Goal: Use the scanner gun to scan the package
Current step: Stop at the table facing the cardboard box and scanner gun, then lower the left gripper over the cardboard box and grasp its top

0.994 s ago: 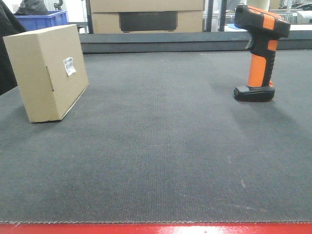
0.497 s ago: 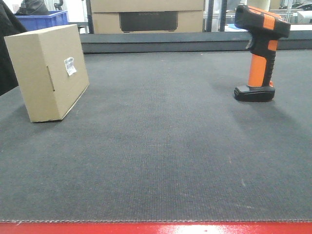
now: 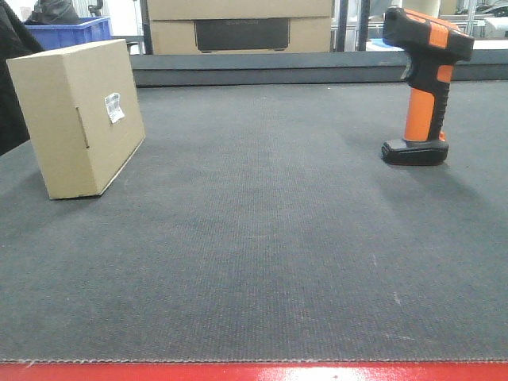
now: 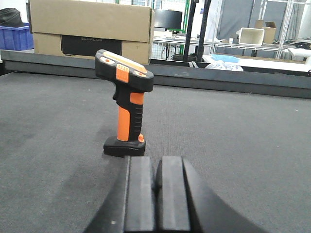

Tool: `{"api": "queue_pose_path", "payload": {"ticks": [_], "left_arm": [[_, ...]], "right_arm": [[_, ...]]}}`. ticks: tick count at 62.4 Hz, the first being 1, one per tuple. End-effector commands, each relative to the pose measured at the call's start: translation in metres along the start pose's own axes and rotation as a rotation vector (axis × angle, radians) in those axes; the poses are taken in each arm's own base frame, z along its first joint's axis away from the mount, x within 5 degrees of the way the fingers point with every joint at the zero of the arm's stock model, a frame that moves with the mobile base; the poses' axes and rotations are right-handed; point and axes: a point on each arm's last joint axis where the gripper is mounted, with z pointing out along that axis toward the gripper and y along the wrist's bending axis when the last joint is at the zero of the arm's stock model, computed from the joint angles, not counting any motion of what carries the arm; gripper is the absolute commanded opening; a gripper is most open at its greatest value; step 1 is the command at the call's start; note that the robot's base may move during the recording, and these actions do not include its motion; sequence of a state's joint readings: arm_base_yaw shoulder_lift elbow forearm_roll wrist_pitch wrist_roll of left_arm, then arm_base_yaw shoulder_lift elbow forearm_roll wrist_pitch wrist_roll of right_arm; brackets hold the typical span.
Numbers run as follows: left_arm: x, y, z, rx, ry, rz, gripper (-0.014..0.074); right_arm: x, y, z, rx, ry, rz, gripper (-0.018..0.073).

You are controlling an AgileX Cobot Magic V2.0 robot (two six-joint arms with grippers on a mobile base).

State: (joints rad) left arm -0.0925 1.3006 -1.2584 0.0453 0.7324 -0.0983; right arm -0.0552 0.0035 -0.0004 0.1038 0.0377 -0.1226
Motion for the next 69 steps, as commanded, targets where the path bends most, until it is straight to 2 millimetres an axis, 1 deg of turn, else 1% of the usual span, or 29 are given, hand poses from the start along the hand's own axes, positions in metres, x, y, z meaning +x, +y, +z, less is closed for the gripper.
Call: {"api": "queue_pose_path", "payload": {"ticks": [1,8,10,11,14,20,23,31,37,42,44,48,54,59,62,66,69], "left_arm": [[-0.021,-0.007,0.016,0.011,0.026,-0.054,-0.0111],[-0.042,-0.012,0.041,0.010,0.083,-0.059,-0.0111],[-0.045,-0.013,0.049,0.007,0.103,-0.064,-0.0111],[-0.049,-0.013,0.050,0.004,0.105,-0.073,-0.0111],[-0.053,-0.013,0.062,-0.010,0.138,-0.084,-0.0111],[-0.063,-0.017,0.076,-0.017,0.184,-0.093,-0.0111],[-0.065,-0.019,0.082,-0.019,0.209,-0.088,-0.0111],[-0.065,-0.035,0.097,-0.009,0.245,-0.052,-0.0111],[-0.063,-0.043,0.101,-0.023,0.244,-0.047,-0.0111],[-0.063,-0.043,0.103,-0.064,0.237,-0.063,-0.0094],[-0.063,-0.042,0.104,-0.073,0.236,-0.067,-0.0068],[-0.062,-0.042,0.103,-0.074,0.240,-0.067,0.0019],[-0.062,-0.042,0.103,-0.075,0.242,-0.067,0.0211],[-0.062,-0.042,0.104,-0.075,0.244,-0.067,0.0343],[-0.062,-0.042,0.105,-0.076,0.246,-0.068,0.0407],[-0.060,-0.043,0.108,-0.070,0.264,-0.077,0.0453],[-0.057,-0.044,0.111,-0.065,0.283,-0.083,0.0457]], "right_arm": [[-0.002,0.000,0.000,0.005,-0.020,-0.010,-0.0168],[-0.002,0.000,0.000,0.005,-0.020,-0.010,-0.0168],[-0.002,0.000,0.000,0.005,-0.020,-0.010,-0.0168],[-0.002,0.000,0.000,0.005,-0.020,-0.010,-0.0168],[-0.002,0.000,0.000,0.005,-0.020,-0.010,-0.0168],[-0.002,0.000,0.000,0.005,-0.020,-0.010,-0.0168],[-0.002,0.000,0.000,0.005,-0.020,-0.010,-0.0168],[-0.002,0.000,0.000,0.005,-0.020,-0.010,-0.0168],[-0.002,0.000,0.000,0.005,-0.020,-0.010,-0.0168],[-0.002,0.000,0.000,0.005,-0.020,-0.010,-0.0168],[-0.002,0.000,0.000,0.005,-0.020,-0.010,-0.0168],[-0.002,0.000,0.000,0.005,-0.020,-0.010,-0.0168],[-0.002,0.000,0.000,0.005,-0.020,-0.010,-0.0168],[-0.002,0.000,0.000,0.005,-0.020,-0.010,-0.0168],[-0.002,0.000,0.000,0.005,-0.020,-0.010,-0.0168],[-0.002,0.000,0.000,0.005,-0.020,-0.010,-0.0168],[-0.002,0.000,0.000,0.005,-0.020,-0.010,-0.0168]]}}
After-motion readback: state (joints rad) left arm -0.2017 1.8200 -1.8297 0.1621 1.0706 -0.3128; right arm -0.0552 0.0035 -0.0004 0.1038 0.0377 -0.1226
